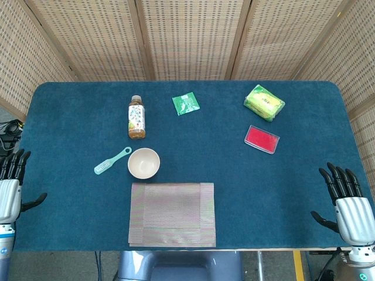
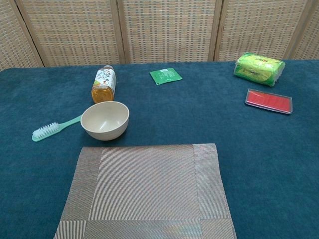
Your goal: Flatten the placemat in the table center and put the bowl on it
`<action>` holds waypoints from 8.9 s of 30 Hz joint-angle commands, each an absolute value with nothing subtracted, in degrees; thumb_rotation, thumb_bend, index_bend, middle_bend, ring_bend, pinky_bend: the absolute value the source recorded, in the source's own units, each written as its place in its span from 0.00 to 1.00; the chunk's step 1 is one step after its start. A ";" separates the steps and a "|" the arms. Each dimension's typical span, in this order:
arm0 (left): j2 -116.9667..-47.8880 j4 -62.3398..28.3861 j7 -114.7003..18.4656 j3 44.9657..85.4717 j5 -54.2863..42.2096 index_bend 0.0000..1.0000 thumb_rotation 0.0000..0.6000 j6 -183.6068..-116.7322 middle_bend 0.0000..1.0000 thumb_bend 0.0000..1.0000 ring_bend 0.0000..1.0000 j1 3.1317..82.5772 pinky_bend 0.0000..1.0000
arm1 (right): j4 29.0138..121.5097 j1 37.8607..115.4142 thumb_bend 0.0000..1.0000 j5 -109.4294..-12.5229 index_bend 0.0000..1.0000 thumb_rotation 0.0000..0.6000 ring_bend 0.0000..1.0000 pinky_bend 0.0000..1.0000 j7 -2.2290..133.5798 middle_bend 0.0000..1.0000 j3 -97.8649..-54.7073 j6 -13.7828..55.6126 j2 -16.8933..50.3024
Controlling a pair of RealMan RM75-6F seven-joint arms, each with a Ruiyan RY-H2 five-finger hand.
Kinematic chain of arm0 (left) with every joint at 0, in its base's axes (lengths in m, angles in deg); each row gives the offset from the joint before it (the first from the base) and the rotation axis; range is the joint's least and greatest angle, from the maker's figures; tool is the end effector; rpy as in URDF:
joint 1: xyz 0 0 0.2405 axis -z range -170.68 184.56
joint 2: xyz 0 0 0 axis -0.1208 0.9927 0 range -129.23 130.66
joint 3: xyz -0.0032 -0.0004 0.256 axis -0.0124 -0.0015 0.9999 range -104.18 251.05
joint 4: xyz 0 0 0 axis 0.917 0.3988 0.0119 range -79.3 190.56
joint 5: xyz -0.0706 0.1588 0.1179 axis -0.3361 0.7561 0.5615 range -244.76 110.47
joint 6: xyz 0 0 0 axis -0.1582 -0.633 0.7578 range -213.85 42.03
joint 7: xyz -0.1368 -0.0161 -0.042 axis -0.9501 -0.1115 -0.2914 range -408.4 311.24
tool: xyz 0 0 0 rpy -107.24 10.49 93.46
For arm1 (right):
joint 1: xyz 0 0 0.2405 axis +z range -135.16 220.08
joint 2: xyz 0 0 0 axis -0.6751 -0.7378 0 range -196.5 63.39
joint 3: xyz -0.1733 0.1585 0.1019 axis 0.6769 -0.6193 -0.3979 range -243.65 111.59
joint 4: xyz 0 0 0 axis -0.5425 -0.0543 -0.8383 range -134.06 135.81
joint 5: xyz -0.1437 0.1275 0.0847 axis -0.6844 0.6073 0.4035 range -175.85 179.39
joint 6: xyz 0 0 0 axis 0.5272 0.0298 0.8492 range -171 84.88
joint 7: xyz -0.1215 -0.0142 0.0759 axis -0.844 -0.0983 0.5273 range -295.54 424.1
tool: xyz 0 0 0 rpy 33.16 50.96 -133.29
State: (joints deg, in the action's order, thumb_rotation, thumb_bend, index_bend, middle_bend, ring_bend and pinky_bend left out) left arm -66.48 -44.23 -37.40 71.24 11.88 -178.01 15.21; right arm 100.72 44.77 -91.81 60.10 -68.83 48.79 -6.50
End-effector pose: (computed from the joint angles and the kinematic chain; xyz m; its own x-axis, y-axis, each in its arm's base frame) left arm -0.2818 0.1916 0.1514 0.4019 -0.0956 0.9107 0.9155 0.0636 -0.3973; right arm -0.2738 -0.1645 0.1788 0.4038 0.1016 0.9092 -0.9049 -0.1014 0.4133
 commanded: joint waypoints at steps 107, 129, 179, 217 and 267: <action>-72.74 -26.24 -54.03 75.73 32.31 0.37 1.00 -152.38 0.00 0.02 0.00 39.34 0.00 | 100.51 47.26 0.00 -84.24 0.00 1.00 0.00 0.00 59.63 0.00 -70.58 42.13 -4.87; -79.05 -31.16 -39.42 87.18 44.35 0.45 1.00 -146.69 0.00 0.14 0.00 40.01 0.00 | 99.83 47.44 0.00 -83.07 0.00 1.00 0.00 0.00 60.47 0.00 -70.91 41.57 -4.94; -84.55 -28.07 -36.11 87.85 40.26 0.48 1.00 -143.13 0.00 0.33 0.00 39.84 0.00 | 100.08 47.24 0.00 -83.49 0.00 1.00 0.00 0.00 61.27 0.00 -70.74 41.97 -5.53; -86.08 -29.43 -43.35 82.69 35.26 0.72 1.00 -144.04 0.00 0.55 0.00 42.24 0.00 | 100.43 47.08 0.00 -84.40 0.00 1.00 0.00 0.00 62.27 0.00 -70.50 42.42 -5.99; -87.89 -13.31 -40.10 53.16 -2.03 0.00 1.00 -144.25 0.00 0.00 0.00 50.34 0.00 | 99.02 47.97 0.00 -82.18 0.00 1.00 0.00 0.00 60.54 0.00 -70.76 40.20 -5.02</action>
